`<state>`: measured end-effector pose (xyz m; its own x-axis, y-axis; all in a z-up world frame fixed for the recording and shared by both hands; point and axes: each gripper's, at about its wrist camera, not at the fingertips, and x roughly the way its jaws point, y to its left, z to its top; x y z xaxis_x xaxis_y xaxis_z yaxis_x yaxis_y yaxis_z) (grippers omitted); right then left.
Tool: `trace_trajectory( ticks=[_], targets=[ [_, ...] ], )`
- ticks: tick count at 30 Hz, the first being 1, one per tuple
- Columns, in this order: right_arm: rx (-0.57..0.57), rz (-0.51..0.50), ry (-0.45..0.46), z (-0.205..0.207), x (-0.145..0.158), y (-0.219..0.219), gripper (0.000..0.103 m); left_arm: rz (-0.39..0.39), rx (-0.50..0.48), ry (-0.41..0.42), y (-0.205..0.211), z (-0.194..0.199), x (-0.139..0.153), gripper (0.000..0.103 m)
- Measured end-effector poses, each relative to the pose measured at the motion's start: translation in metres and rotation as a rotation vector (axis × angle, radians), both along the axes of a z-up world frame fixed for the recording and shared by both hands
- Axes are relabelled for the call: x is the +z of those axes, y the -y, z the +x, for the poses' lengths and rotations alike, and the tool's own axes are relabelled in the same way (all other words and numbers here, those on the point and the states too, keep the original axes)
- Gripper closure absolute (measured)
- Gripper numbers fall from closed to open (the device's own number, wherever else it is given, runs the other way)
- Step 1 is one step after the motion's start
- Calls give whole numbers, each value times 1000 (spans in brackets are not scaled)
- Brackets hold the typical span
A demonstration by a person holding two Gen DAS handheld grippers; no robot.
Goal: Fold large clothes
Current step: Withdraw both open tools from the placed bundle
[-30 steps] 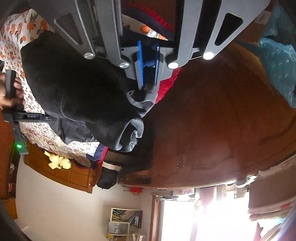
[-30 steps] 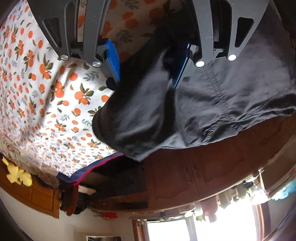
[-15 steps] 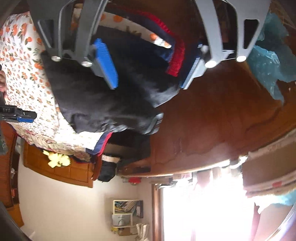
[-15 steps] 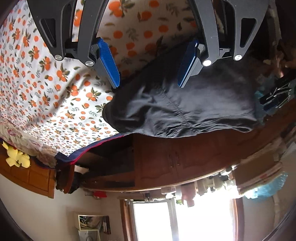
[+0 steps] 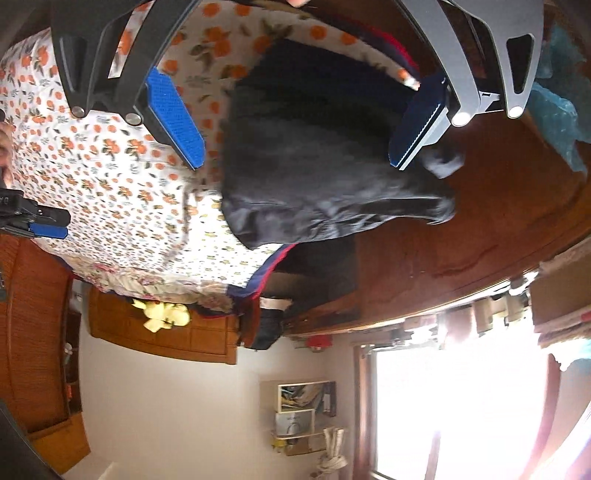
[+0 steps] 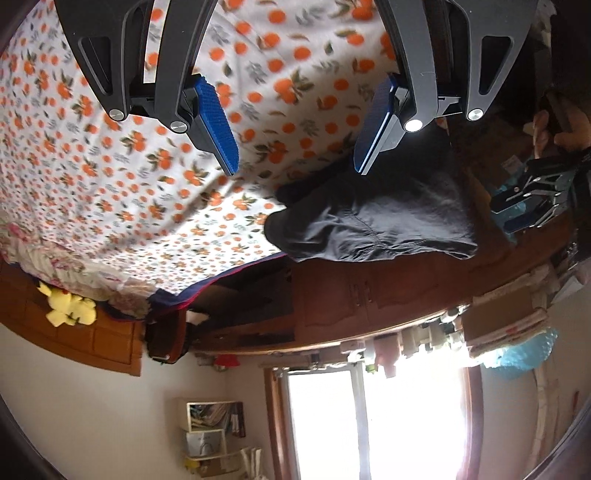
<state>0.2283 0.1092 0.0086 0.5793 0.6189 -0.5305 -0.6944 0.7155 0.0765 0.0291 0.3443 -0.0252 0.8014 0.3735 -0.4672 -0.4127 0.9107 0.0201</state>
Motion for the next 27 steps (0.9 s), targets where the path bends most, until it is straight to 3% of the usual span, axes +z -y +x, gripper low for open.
trace_trajectory(
  ticks=[15,27],
  targets=[
    [-173,10,41,-48,-19,123,11,0,-158,-26,120,37,-13,2],
    [-350,28,75,-103,-27,210,7,-61,-287,-46,206,47,-24,2]
  ],
)
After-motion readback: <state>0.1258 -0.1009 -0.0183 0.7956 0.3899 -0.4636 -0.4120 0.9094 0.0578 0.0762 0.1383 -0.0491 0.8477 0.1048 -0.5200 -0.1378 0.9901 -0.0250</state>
